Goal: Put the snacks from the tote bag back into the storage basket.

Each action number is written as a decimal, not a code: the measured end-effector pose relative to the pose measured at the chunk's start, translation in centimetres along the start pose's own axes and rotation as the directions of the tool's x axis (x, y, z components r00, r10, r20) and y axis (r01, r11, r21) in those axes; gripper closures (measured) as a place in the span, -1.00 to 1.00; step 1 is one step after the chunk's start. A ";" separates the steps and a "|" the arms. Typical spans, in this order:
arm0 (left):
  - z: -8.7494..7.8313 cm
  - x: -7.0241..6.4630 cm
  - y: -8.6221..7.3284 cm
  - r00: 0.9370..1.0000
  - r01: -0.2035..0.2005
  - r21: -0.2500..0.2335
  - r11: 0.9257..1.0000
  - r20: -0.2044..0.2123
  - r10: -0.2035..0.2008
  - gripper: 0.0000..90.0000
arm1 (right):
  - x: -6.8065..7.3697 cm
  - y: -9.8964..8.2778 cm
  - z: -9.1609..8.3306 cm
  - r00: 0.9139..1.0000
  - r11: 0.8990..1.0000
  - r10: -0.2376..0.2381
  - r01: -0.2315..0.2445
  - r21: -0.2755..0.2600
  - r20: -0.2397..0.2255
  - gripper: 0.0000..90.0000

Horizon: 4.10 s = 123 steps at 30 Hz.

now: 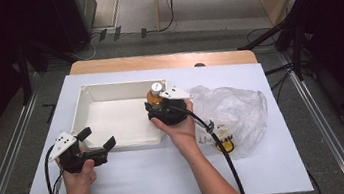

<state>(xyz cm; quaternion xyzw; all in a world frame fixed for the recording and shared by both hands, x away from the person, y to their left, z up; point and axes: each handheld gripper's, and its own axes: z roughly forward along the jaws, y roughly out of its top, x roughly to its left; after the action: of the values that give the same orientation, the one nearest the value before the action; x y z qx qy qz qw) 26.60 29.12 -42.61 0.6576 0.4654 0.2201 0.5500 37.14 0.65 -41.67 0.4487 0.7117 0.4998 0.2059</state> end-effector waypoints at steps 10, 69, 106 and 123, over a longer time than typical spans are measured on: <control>0.1 0.0 -0.1 1.000 -0.004 0.005 1.000 -0.002 0.004 -1.00 | 0.0 -0.9 0.4 1.000 1.000 -0.007 0.007 0.023 0.004 -0.28; 0.5 -0.2 -0.4 1.000 -0.003 0.020 1.000 -0.003 0.003 -1.00 | -6.5 -0.7 -9.1 0.998 0.992 0.035 -0.027 -0.124 0.062 -0.49; 0.6 -0.2 -0.6 1.000 0.001 0.023 1.000 -0.014 -0.001 -1.00 | -10.6 -3.8 -15.3 0.987 0.990 0.056 -0.035 -0.136 0.153 -0.49; 0.6 -0.1 -0.8 1.000 0.003 0.028 1.000 -0.017 -0.002 -1.00 | -12.8 -5.4 -17.6 0.978 0.988 0.091 -0.065 -0.140 0.187 -0.49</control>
<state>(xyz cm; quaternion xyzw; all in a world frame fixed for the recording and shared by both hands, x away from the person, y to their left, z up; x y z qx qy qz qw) 26.71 28.70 -43.48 0.6628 0.4740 0.2186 0.5369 28.25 -19.95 -41.19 0.5079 0.6352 0.5081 0.2835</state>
